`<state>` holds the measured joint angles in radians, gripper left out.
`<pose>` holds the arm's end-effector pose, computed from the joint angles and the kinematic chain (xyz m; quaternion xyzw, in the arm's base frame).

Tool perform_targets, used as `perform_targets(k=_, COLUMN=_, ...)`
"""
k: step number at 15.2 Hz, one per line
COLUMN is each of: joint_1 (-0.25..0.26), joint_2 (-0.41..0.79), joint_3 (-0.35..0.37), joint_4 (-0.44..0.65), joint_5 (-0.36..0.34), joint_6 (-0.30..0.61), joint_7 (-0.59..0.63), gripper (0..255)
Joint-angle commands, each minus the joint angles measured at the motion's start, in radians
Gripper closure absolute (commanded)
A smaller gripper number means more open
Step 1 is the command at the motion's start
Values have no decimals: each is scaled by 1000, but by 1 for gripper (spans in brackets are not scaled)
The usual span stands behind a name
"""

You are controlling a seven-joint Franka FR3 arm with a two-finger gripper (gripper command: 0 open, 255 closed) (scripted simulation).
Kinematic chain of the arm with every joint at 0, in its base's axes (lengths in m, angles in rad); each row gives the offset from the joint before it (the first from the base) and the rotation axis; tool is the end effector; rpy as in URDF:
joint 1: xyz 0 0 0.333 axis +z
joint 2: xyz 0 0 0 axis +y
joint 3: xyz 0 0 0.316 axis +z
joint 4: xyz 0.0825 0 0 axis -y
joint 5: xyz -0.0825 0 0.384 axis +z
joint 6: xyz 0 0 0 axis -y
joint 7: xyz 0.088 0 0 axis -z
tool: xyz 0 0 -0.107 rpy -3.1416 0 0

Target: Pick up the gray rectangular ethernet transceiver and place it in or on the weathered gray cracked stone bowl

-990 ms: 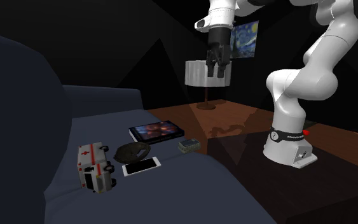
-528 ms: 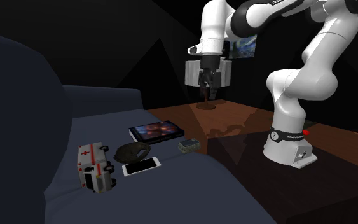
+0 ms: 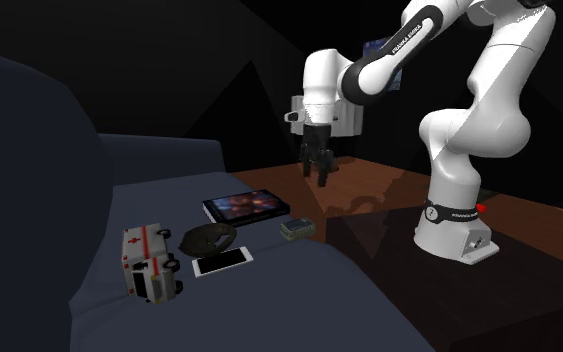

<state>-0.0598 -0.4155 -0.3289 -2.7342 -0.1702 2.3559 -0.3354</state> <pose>0.3520 -0.1374 0.3433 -0.9989 -0.0454 -0.0133 0.0000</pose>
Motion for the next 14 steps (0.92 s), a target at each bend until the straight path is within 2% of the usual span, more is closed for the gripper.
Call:
perform_targets(k=1, joint_1=3, joint_2=82, joint_3=-35, joint_4=-6, joint_5=-3, joint_6=89, joint_7=-52, gripper=0)
perform_targets(k=5, joint_1=26, joint_2=262, joint_3=-98, joint_4=13, joint_5=43, joint_6=245, joint_7=-175, gripper=0)
perform_targets(k=7, joint_1=42, joint_2=360, joint_3=-124, joint_4=33, joint_5=103, joint_6=318, joint_7=-260, gripper=0)
perform_targets(k=9, joint_1=49, joint_2=463, joint_3=-131, joint_4=60, joint_5=196, joint_6=384, joint_7=-367, gripper=0)
perform_targets(k=12, joint_1=8, joint_2=615, joint_3=-82, joint_4=116, joint_5=363, joint_6=463, joint_7=-545, gripper=0)
perform_targets(k=14, joint_1=-46, joint_2=691, joint_3=-28, joint_4=152, joint_5=429, joint_6=498, joint_7=-623, gripper=0)
